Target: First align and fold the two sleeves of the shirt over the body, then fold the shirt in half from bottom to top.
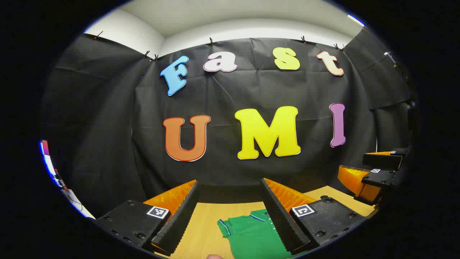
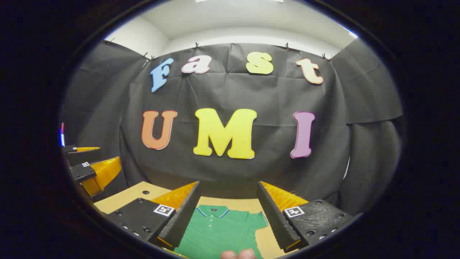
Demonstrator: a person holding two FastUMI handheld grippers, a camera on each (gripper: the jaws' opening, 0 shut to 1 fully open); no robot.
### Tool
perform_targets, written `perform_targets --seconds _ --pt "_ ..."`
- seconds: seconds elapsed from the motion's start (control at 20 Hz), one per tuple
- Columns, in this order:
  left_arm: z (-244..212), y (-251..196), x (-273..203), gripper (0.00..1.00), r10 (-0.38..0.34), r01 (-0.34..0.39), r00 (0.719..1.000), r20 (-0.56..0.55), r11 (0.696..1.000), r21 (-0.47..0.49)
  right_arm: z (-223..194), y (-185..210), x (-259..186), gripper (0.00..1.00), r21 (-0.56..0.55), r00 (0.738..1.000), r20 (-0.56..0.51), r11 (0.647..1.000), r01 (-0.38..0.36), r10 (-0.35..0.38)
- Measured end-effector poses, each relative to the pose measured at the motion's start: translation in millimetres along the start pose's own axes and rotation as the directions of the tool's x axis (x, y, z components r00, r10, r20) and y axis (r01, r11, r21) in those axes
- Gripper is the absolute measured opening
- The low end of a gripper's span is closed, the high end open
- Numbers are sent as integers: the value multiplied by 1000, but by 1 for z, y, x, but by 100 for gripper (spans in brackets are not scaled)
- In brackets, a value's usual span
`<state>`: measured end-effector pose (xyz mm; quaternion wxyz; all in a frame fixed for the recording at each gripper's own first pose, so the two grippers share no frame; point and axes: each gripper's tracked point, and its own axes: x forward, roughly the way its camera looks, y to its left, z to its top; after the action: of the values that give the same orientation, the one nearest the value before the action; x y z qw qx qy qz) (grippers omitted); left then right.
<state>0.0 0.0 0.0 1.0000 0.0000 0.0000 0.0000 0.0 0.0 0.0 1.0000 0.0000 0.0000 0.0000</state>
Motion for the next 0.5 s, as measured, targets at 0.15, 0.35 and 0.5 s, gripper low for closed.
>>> perform_targets --seconds 0.15,0.35,0.5 --pt "-2 -6 5 100 -8 8 1000 -2 1000 -6 0 -11 2 95 11 1000 1 1000 14 -14" --pt "-3 -12 9 100 -12 12 1000 -7 1000 -8 -2 -25 5 95 11 999 -11 999 32 -32" --pt "-6 -17 10 100 -21 21 1000 -11 1000 -10 3 -30 8 95 5 1000 0 999 31 -31"
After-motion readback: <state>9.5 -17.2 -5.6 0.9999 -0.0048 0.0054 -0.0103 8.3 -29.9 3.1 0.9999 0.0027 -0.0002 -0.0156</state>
